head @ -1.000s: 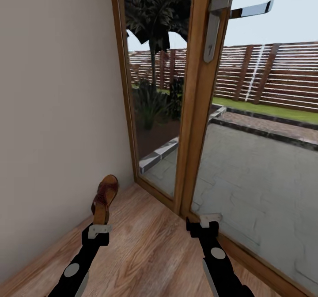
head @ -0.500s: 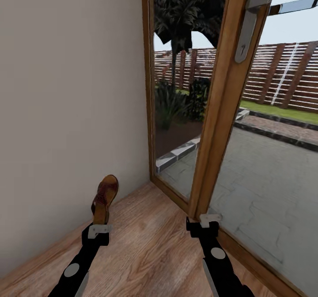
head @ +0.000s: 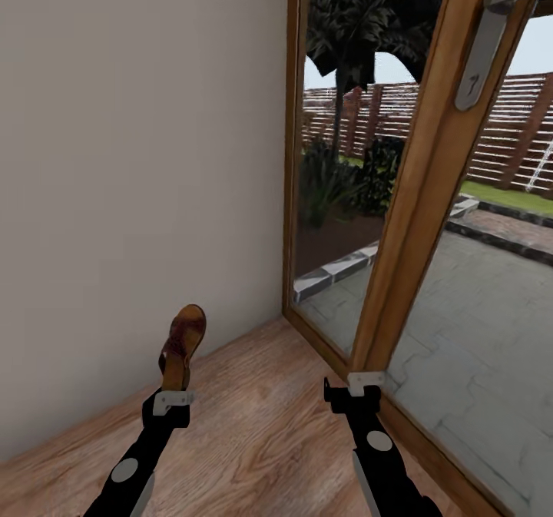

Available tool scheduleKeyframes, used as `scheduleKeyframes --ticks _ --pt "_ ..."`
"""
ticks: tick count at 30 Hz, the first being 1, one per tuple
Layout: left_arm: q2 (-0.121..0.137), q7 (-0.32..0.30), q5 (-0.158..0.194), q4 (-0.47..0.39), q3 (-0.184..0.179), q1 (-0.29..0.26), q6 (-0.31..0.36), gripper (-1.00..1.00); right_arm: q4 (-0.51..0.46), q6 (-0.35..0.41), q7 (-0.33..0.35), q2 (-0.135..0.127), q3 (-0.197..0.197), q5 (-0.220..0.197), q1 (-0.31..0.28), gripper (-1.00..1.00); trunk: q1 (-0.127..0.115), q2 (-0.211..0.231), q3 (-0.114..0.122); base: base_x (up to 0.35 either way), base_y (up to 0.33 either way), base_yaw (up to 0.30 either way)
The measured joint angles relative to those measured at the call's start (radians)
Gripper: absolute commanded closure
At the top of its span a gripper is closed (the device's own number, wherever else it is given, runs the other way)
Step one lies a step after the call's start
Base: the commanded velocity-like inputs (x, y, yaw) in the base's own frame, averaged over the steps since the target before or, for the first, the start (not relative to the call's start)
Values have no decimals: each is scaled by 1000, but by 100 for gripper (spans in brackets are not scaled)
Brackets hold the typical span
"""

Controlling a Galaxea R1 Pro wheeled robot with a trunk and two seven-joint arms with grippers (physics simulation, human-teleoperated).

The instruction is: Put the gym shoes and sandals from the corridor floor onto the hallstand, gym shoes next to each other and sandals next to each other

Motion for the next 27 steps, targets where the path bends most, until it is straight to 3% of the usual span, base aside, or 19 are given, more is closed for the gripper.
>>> scheduleKeyframes --ticks 10,27 --pt "1 7 21 -48 6 69 -86 100 0 0 1 0 1 0 0 -100 0 0 0 23 -39 279" --pt "2 10 32 -54 7 80 -96 100 0 0 1 0 1 0 0 -100 0 0 0 33 -21 279"
